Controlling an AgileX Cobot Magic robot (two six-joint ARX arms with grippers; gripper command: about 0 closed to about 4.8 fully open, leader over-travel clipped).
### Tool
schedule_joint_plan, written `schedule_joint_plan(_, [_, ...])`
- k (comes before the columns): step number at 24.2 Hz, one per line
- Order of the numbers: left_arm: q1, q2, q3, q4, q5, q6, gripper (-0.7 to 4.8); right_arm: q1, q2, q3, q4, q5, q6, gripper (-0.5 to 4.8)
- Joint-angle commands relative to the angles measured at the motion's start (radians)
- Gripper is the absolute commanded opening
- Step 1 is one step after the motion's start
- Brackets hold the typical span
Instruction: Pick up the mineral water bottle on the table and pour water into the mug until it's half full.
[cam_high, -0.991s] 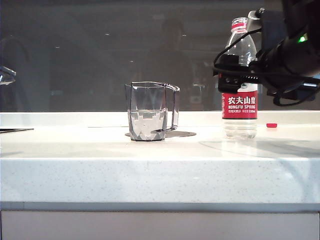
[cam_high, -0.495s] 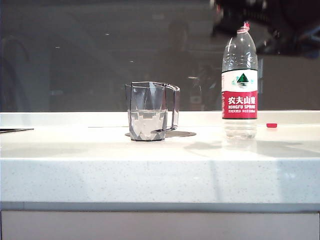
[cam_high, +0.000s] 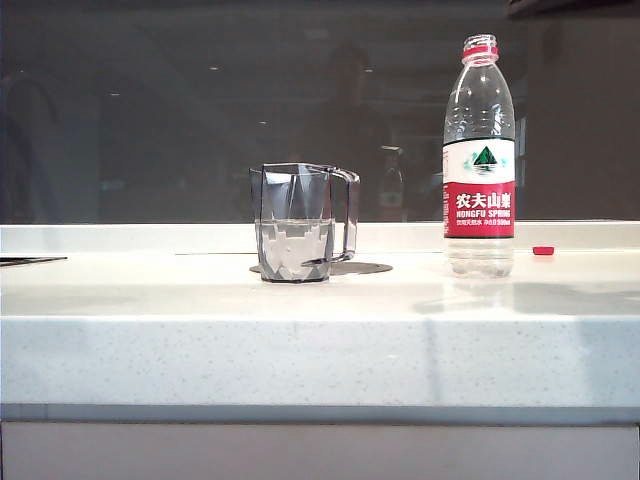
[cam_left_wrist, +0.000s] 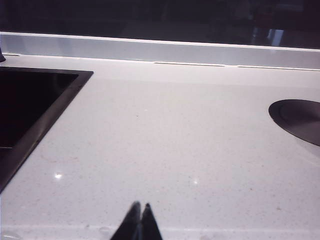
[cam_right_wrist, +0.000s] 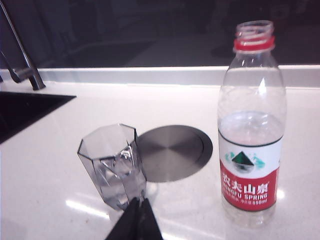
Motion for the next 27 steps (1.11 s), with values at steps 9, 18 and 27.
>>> schedule_joint_plan(9, [0.002,0.000,0.003,0.009,0.004,0.002,-0.04,0.000,-0.056,0.004,-0.026,-0.001,0.003,0.00])
schedule_joint_plan(18, [0.002,0.000,0.003,0.009,0.004,0.002,-0.04,0.002,-0.055,0.004,-0.057,-0.004,0.002,0.00])
schedule_joint_plan(27, [0.002,0.000,0.003,0.009,0.005,0.002,-0.04,-0.059,-0.123,-0.009,-0.113,-0.027,-0.082,0.00])
